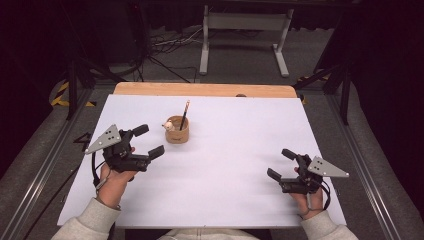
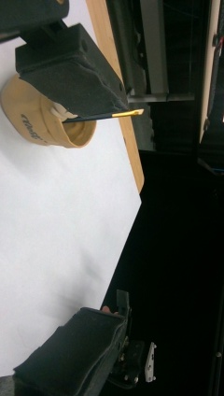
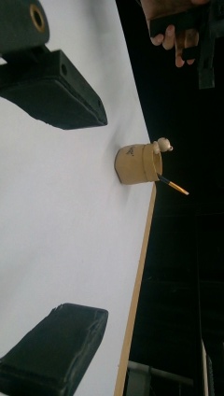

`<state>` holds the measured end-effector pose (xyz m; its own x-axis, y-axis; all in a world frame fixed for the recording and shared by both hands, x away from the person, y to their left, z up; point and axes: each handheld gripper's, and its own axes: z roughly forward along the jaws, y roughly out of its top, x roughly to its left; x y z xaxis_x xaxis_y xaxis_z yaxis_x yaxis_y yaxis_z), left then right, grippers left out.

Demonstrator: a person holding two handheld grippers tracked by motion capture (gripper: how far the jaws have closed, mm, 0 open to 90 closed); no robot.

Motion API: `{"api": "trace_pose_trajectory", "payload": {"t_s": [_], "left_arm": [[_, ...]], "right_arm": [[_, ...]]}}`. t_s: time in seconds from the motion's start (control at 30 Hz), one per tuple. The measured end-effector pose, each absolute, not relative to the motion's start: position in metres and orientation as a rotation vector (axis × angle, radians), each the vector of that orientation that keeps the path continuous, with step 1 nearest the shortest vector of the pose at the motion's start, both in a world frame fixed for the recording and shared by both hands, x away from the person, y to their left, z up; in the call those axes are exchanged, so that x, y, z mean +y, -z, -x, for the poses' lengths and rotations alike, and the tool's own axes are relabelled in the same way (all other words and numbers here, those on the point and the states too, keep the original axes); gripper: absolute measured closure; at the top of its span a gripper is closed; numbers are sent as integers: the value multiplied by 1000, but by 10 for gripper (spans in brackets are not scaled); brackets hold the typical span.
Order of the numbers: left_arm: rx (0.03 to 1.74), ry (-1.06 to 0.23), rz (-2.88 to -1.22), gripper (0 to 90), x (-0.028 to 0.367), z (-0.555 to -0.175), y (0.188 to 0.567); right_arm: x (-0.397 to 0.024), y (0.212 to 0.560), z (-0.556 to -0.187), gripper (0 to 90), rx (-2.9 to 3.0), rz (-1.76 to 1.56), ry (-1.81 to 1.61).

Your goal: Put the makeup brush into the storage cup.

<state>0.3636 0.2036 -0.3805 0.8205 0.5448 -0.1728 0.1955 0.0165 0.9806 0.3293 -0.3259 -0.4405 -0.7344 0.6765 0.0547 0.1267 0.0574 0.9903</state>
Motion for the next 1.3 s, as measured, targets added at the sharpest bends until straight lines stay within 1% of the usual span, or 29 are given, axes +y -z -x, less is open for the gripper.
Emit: {"api": "trace_pose_trajectory", "payload": {"t_s": [0.43,0.6,0.9,1.3], "left_arm": [[595,-327,-1595,29,215,-350,398],[598,-365,-1608,29,222,-346,406],[622,-356,-1618,27,225,-342,423],[636,-384,-1624,28,226,-341,441]], "right_arm": [[-326,441,-331,66,1938,-796,-1731],[-327,441,-333,53,1943,-800,-1730],[-327,442,-334,45,1941,-787,-1732],[-327,442,-333,45,1943,-778,-1743]]}}
